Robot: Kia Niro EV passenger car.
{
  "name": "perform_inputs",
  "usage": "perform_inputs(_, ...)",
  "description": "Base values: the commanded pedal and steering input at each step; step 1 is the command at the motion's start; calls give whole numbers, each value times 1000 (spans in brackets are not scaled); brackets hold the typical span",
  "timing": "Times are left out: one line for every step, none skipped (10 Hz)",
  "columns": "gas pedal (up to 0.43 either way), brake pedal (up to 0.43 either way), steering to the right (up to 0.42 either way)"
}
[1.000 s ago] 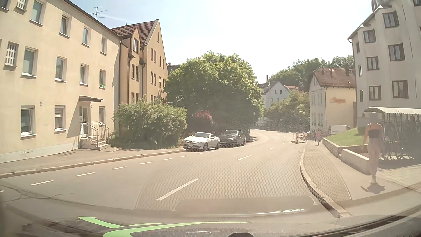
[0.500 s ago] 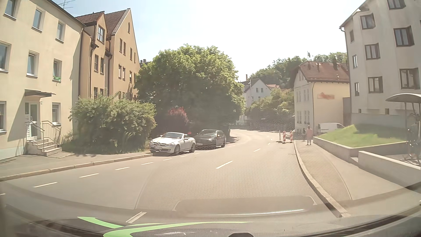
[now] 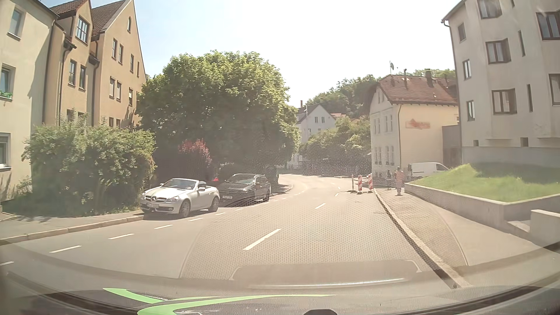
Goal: Follow the waypoints while adhering to traffic rules and regulations
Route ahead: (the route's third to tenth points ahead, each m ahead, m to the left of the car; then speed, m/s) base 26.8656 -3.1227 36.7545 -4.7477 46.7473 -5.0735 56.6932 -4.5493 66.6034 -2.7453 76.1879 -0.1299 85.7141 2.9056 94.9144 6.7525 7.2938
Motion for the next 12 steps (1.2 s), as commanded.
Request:
perform_inputs(0,159,84)
perform_inputs(0,159,82)
perform_inputs(0,159,82)
perform_inputs(0,159,82)
perform_inputs(0,159,82)
perform_inputs(0,159,82)
perform_inputs(0,165,81)
perform_inputs(0,189,81)
perform_inputs(0,195,79)
perform_inputs(0,195,75)
perform_inputs(0,201,70)
perform_inputs(0,201,60)
